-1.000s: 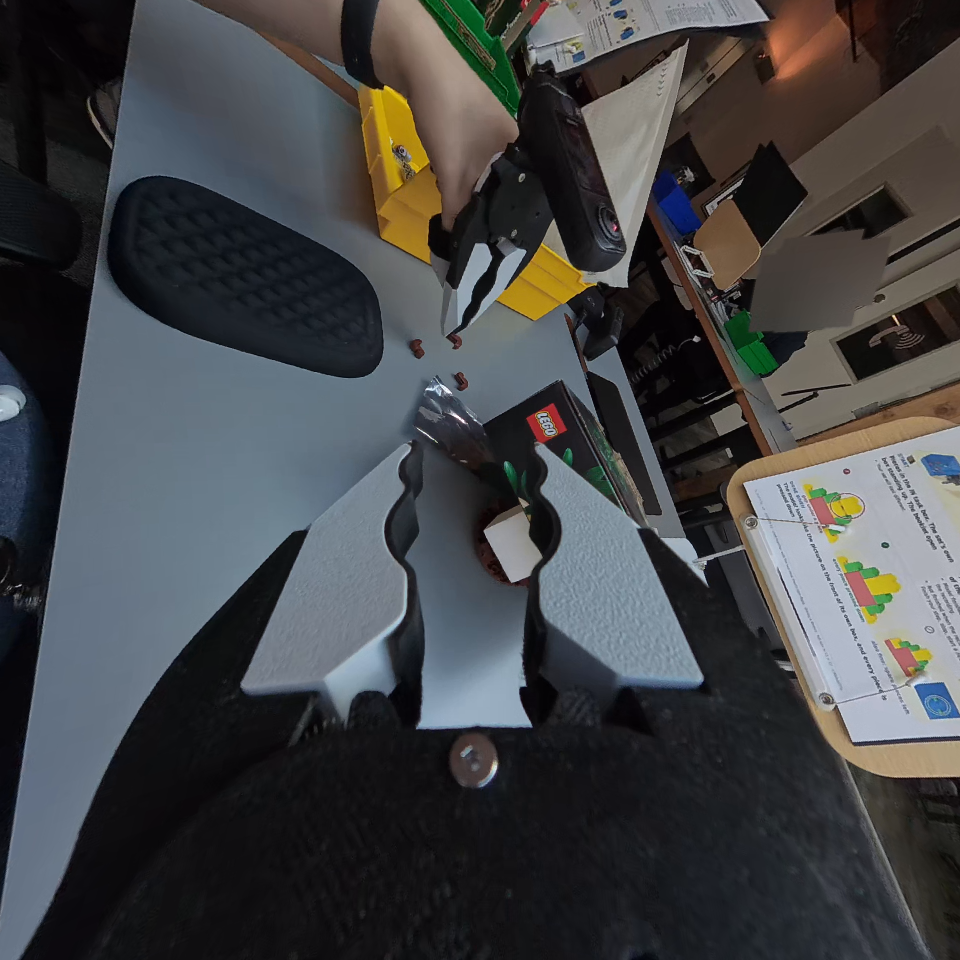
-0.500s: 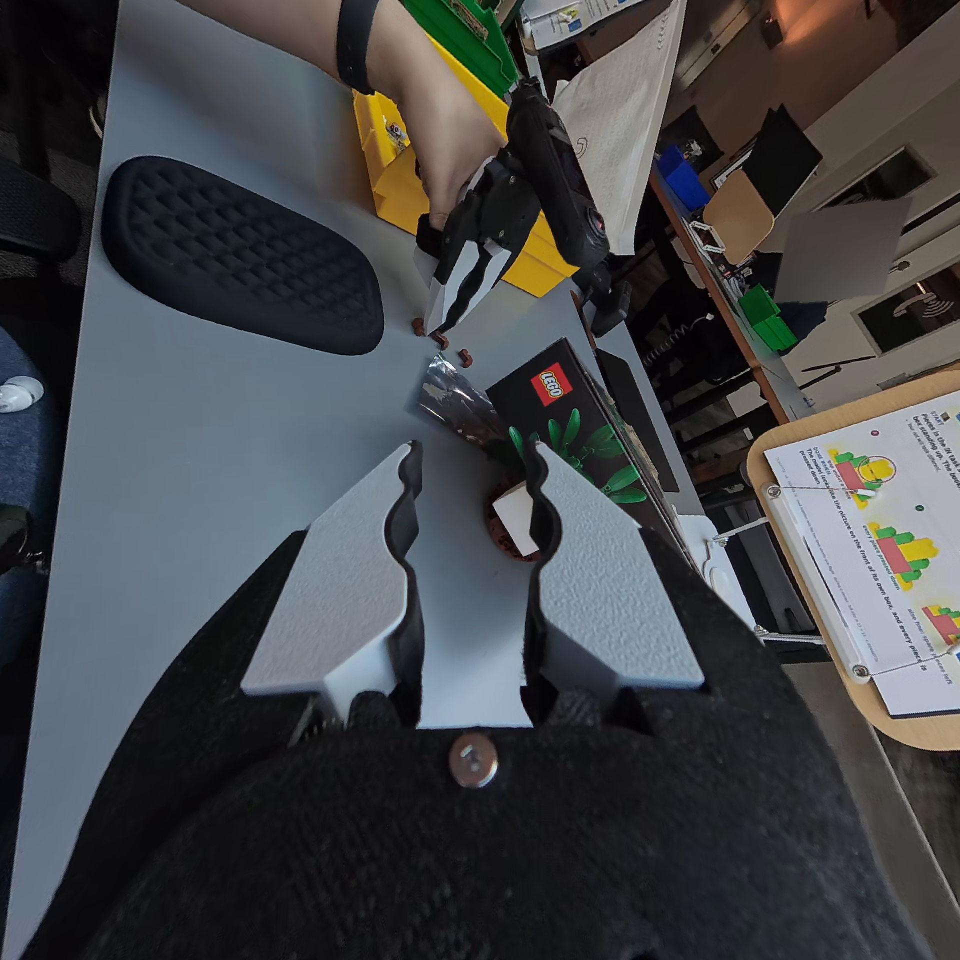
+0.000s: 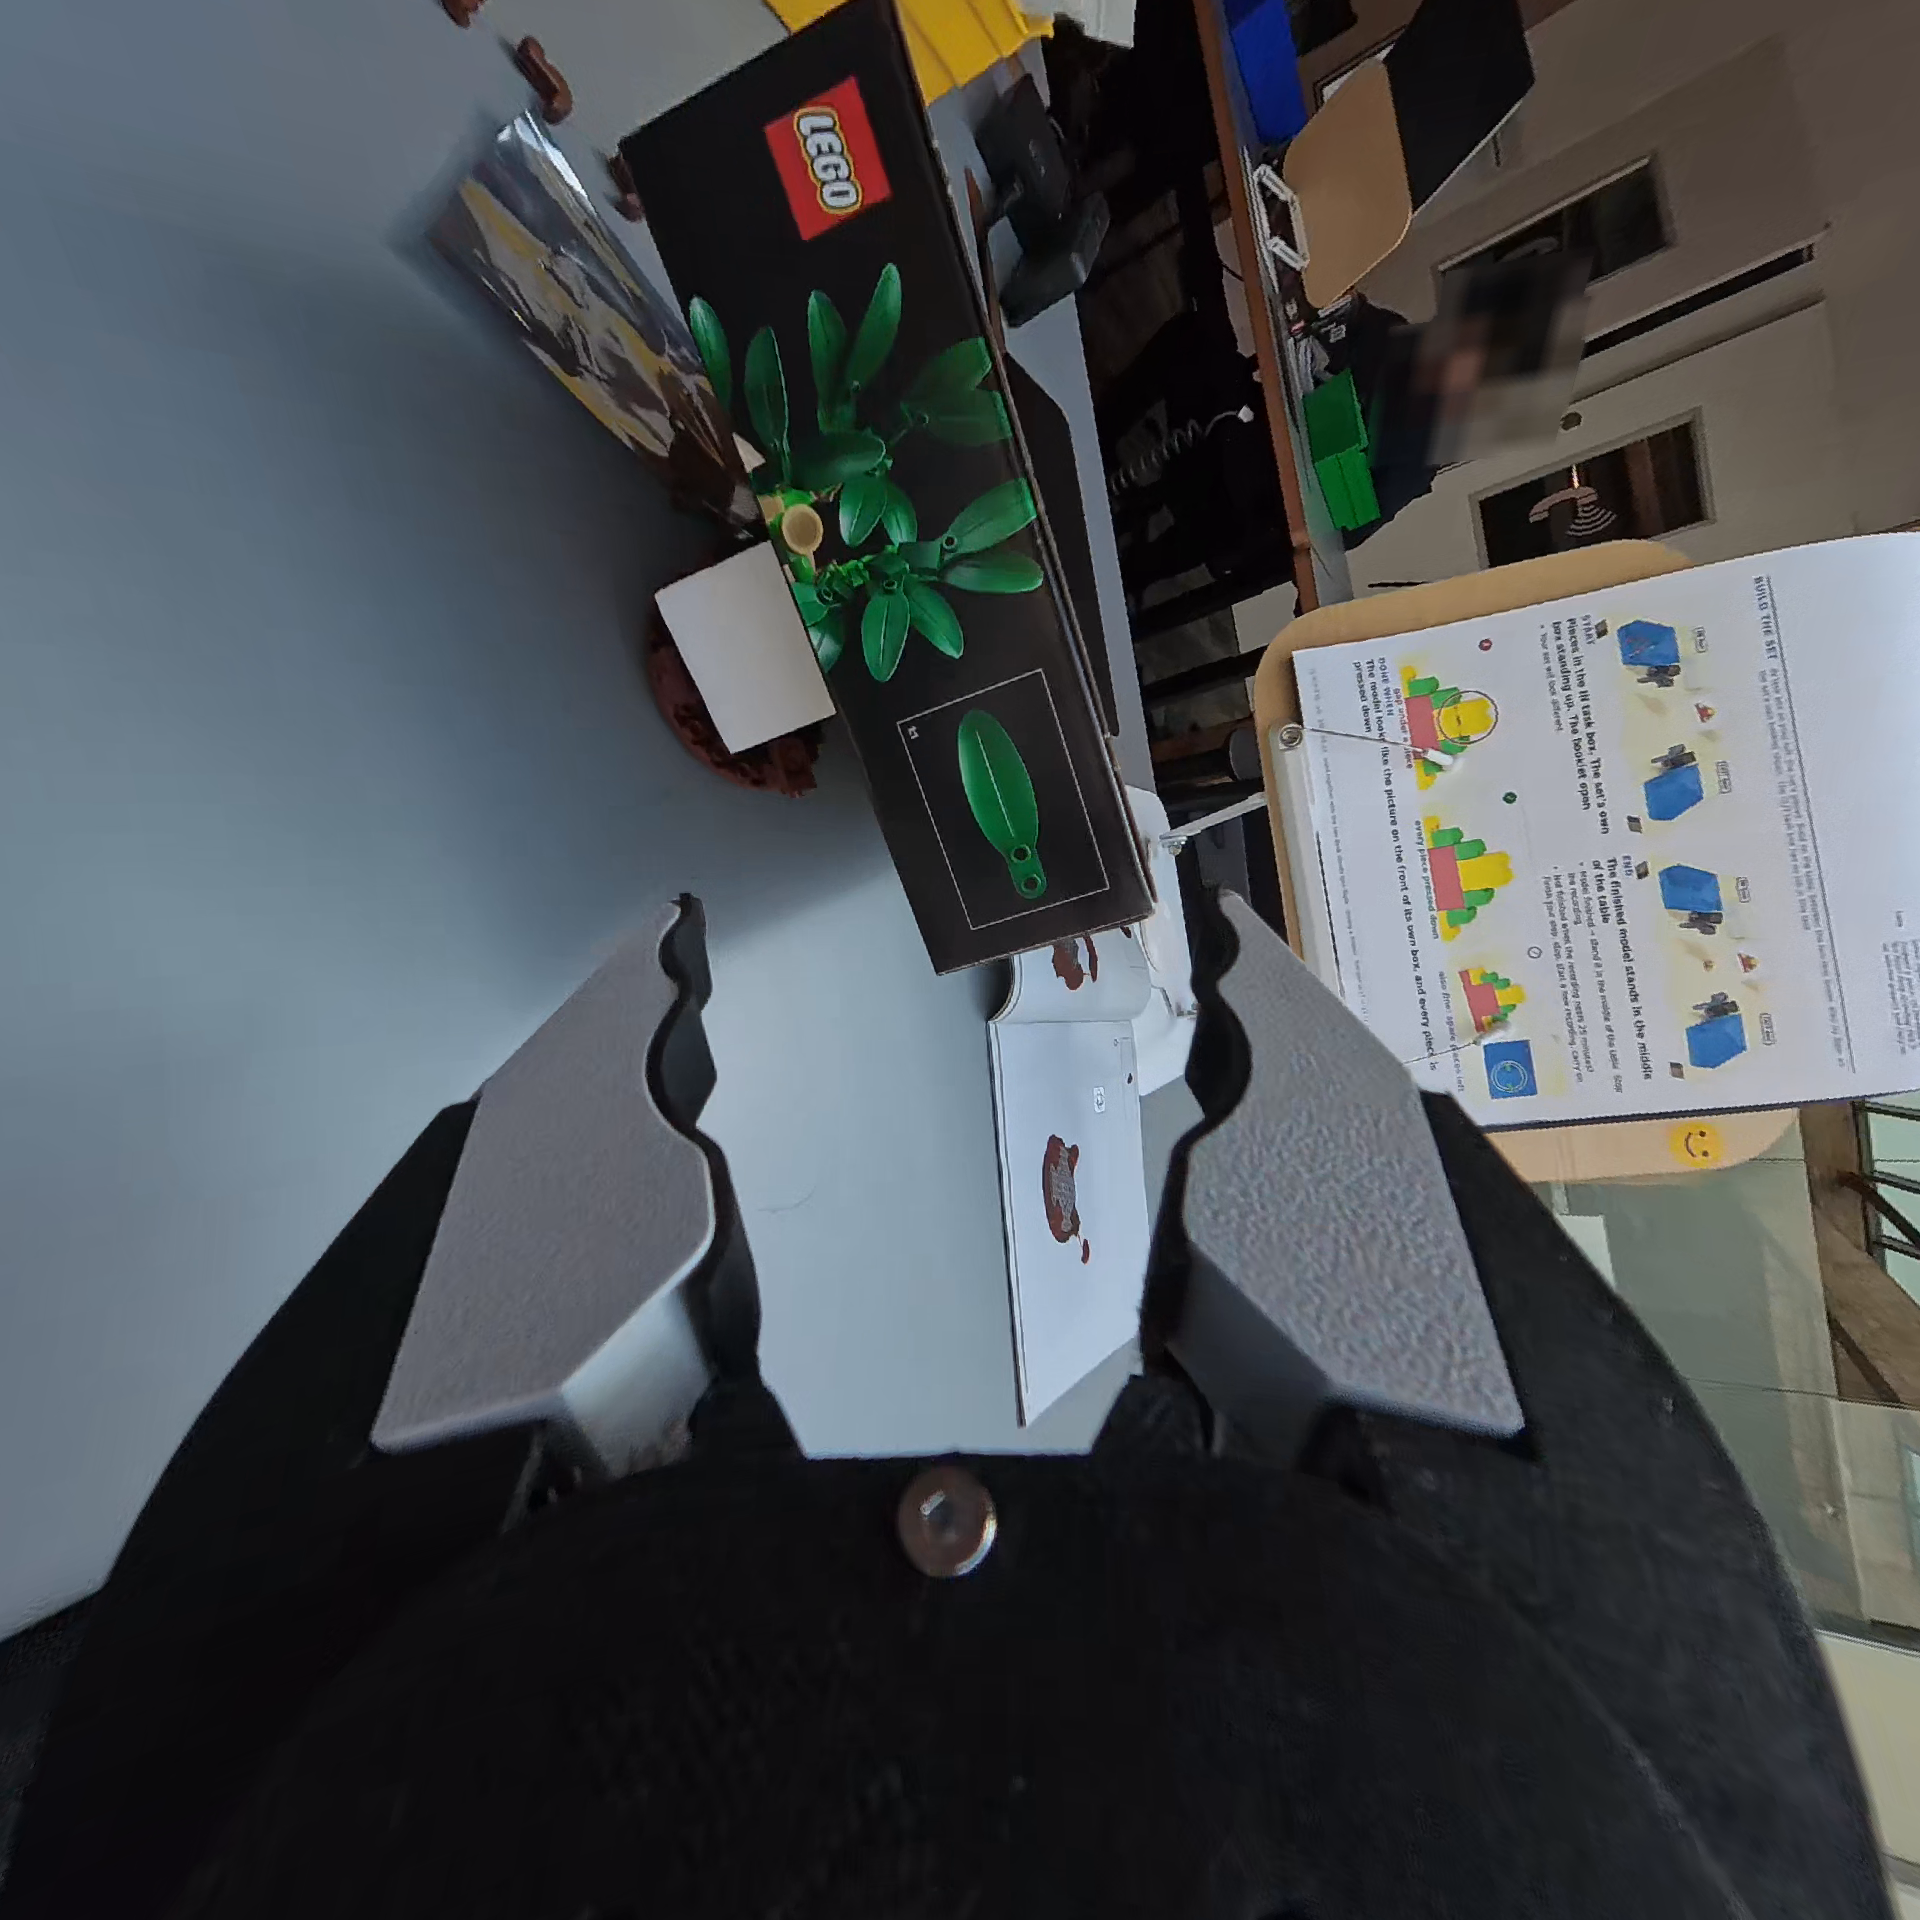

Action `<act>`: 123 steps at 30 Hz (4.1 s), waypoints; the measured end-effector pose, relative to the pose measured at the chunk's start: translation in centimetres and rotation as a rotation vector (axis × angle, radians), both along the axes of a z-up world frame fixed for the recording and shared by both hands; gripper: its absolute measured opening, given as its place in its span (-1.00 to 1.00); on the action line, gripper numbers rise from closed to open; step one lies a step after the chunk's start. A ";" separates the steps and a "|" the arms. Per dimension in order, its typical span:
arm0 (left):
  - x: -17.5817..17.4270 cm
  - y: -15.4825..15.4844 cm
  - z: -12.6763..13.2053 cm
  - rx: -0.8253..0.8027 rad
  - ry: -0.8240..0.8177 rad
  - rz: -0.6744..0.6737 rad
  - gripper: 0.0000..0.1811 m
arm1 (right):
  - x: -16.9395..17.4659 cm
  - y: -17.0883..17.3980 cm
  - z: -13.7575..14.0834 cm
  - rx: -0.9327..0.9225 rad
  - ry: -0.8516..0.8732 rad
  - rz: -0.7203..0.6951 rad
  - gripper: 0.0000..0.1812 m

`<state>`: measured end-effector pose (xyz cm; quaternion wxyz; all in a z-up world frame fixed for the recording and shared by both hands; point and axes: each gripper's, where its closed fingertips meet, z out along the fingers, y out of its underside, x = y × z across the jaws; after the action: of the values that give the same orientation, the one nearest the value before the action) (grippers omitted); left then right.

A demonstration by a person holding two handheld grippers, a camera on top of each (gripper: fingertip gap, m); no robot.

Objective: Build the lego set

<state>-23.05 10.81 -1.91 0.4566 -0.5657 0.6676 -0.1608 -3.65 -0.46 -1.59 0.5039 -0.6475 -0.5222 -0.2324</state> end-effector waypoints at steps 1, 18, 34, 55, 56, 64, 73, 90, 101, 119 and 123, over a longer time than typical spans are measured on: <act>0.3 -0.9 0.4 0.035 -0.008 -0.002 -0.01 | 0.3 0.2 -0.3 -0.006 -0.027 -0.008 0.04; 7.2 -2.4 -1.5 0.909 0.154 -0.006 0.24 | 1.5 6.9 -3.0 0.160 -0.303 -0.029 0.31; 8.9 0.1 -3.8 0.876 0.168 -0.085 -0.06 | -0.6 9.5 -3.0 0.204 -0.444 0.037 -0.12; 6.6 2.9 2.3 0.723 0.165 -0.011 -0.07 | -2.7 11.8 4.5 0.087 -0.474 0.059 -0.17; 6.3 3.3 2.9 0.709 0.168 -0.005 -0.07 | -3.0 12.3 5.1 0.073 -0.474 0.065 -0.17; 3.2 7.7 7.7 0.562 0.210 0.026 -0.07 | -5.7 17.8 9.9 -0.049 -0.468 0.106 -0.18; 0.7 11.6 6.3 0.316 0.274 0.005 -0.07 | -7.8 22.1 8.1 -0.291 -0.404 0.144 -0.17; -0.4 17.4 7.9 0.062 0.085 0.045 -0.02 | -9.8 27.9 7.3 -0.580 -0.296 0.159 -0.16; 0.5 20.0 9.7 0.032 0.381 0.028 0.17 | -10.4 30.7 7.7 -0.651 -0.163 0.175 -0.16; 2.9 24.7 9.5 -0.131 0.410 -0.070 -0.21 | -9.6 35.1 8.0 -0.767 -0.039 0.205 -0.16; 3.0 25.8 9.3 -0.167 0.425 -0.069 -0.21 | -9.4 36.1 7.9 -0.806 -0.022 0.219 -0.16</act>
<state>-20.01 36.62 7.43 0.2514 -0.5994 0.7521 -0.1086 -13.06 35.66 6.33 0.2266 -0.7310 -0.6425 0.0386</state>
